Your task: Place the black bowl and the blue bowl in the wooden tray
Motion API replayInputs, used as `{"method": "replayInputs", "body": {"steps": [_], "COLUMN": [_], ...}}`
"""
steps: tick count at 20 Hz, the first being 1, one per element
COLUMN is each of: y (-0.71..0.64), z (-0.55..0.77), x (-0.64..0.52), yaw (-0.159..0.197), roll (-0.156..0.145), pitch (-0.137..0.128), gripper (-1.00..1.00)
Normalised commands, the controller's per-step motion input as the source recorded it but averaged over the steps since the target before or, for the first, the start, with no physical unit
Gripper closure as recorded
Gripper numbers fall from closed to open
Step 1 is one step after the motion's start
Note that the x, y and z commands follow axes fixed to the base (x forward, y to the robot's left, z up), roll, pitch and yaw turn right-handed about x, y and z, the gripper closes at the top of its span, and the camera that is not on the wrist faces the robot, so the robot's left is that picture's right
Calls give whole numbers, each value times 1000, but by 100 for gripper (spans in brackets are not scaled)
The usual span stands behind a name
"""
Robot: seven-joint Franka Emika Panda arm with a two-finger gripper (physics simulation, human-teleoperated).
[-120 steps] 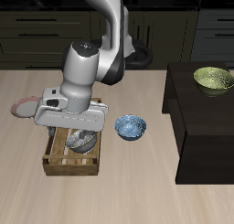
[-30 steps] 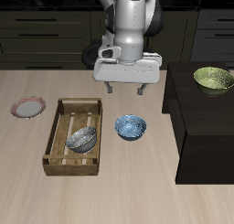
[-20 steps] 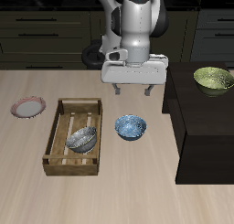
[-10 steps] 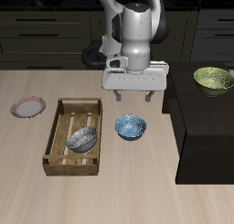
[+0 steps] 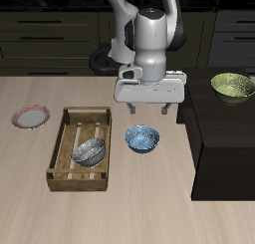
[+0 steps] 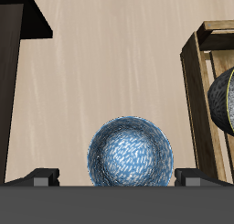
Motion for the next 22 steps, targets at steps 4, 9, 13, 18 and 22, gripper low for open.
{"method": "replayInputs", "body": {"steps": [4, 9, 13, 18, 22], "y": [-49, -55, 16, -25, 52], "z": [-87, -73, -102, -88, -167], "x": [44, 50, 20, 35, -21], "yaw": [12, -2, -4, -6, -5], "roll": [-19, -10, -9, -8, 7], "pitch": [1, 16, 9, 11, 19], "gripper": [-100, -100, -100, -100, -100]}}
